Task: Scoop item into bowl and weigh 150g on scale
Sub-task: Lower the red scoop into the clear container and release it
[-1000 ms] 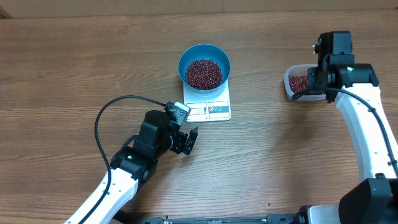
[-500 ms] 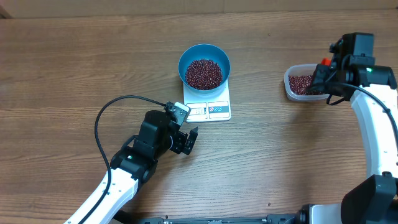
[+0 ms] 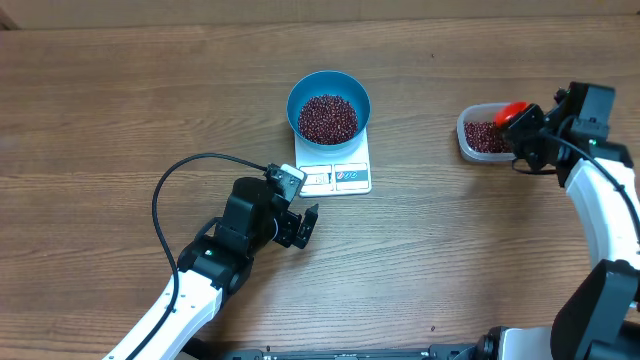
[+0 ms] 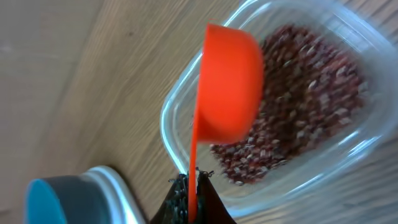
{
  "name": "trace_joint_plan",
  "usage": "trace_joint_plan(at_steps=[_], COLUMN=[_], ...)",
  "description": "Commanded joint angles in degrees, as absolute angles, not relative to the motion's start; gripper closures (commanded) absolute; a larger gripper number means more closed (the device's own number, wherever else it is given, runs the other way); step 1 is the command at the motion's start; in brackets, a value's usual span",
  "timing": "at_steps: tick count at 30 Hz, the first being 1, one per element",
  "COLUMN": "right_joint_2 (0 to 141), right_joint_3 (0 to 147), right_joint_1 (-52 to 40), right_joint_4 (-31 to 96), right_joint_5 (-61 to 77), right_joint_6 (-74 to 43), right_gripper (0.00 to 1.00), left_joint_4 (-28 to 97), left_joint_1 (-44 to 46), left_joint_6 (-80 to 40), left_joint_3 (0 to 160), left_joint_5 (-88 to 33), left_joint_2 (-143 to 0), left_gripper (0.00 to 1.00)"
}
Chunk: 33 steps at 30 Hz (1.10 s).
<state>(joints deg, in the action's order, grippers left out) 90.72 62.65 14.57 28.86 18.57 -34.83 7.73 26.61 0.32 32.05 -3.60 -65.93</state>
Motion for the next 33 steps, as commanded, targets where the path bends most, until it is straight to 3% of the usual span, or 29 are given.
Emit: trace_joint_plan(at_steps=[1,3,7,11,15,19,33], right_joint_2=[91.1,91.1,91.1,91.1,91.1,91.0,76.5], right_joint_3=[60.5,60.1,60.1,60.1,60.1,60.5,70.2], right_joint_1=[14.1,14.1,14.1,14.1,14.1,15.2,20.1], right_joint_4=[27.2,27.2,27.3,28.1,29.8,33.9,58.7], right_joint_5=[22.0,22.0,22.0,22.0,22.0,23.4,23.4], right_joint_6=[-39.5,-39.4,-39.4,-39.4,-39.0,-39.0,-22.1], right_gripper=[0.96,0.96,0.67,0.45,0.31,0.01,0.0], left_joint_4=[7.7,7.7,7.7,7.7,7.7,7.7,7.7], left_joint_1=[26.7,26.7,26.7,26.7,26.7,26.7,26.7], left_joint_6=[0.0,0.0,0.0,0.0,0.0,0.0,0.0], left_joint_3=[32.0,32.0,32.0,32.0,32.0,32.0,32.0], left_joint_5=[-2.9,-2.9,-2.9,-2.9,-2.9,-2.9,-2.9], left_joint_2=[-66.3,-66.3,-66.3,-66.3,-66.3,-66.3,-66.3], left_gripper=[0.0,0.0,0.01,0.0,0.0,0.0,0.0])
